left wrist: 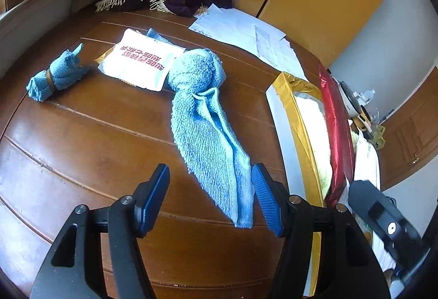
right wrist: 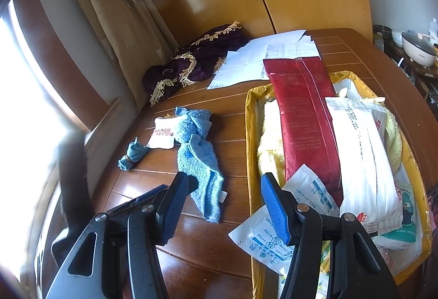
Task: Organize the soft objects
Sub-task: 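Move the left gripper onto the long blue towel and close it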
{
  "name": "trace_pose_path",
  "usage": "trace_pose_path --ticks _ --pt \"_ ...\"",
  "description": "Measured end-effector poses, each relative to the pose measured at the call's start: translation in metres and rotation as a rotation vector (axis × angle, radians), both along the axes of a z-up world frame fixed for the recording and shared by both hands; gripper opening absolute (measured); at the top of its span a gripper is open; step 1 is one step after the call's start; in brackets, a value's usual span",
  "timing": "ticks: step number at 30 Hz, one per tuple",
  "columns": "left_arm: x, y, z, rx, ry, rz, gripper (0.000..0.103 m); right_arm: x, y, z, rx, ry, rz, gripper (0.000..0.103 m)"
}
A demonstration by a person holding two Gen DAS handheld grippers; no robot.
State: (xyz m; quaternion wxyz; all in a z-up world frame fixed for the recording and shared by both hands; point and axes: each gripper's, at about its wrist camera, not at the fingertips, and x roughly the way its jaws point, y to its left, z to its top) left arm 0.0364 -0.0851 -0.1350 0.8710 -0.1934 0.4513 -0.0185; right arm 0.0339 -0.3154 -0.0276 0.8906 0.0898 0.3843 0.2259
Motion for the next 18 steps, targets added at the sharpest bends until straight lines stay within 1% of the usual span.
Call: trace_pose_path --ticks 2,5,6,8,9,10,11,12,13,14,18 --pt "0.013 0.003 0.002 -0.019 0.01 0.01 0.061 0.0 0.0 0.001 -0.001 -0.001 0.0 0.058" --pt "0.036 0.005 0.002 -0.01 0.028 0.029 0.061 0.0 -0.001 0.0 0.002 -0.001 -0.004 0.058" --pt "0.043 0.003 0.001 0.004 0.036 0.029 0.061 0.0 -0.001 0.0 0.003 0.0 -0.005 0.058" --pt "0.054 0.0 -0.005 0.057 0.065 0.035 0.061 0.0 -0.002 0.0 -0.001 0.002 -0.004 0.058" --pt "0.057 -0.001 -0.01 0.071 0.081 0.044 0.057 0.0 -0.002 0.0 -0.002 0.003 -0.005 0.058" --pt "0.057 0.0 -0.011 0.093 0.069 0.056 0.046 0.0 -0.003 0.0 -0.002 0.004 -0.007 0.058" --pt "0.055 -0.001 -0.011 0.124 0.068 0.071 0.039 0.0 -0.004 0.0 -0.001 0.005 -0.009 0.058" --pt "0.052 -0.002 -0.012 0.143 0.066 0.078 0.027 0.001 -0.004 0.0 0.0 0.006 -0.01 0.058" --pt "0.049 -0.001 -0.014 0.137 0.067 0.074 0.012 0.001 -0.004 0.0 0.001 0.006 -0.012 0.058" --pt "0.044 -0.001 -0.015 0.121 0.063 0.061 0.008 0.002 -0.004 0.0 0.003 0.007 -0.013 0.058" --pt "0.021 -0.004 -0.016 0.107 0.043 0.009 0.007 0.005 0.007 0.001 -0.001 0.01 0.008 0.058"
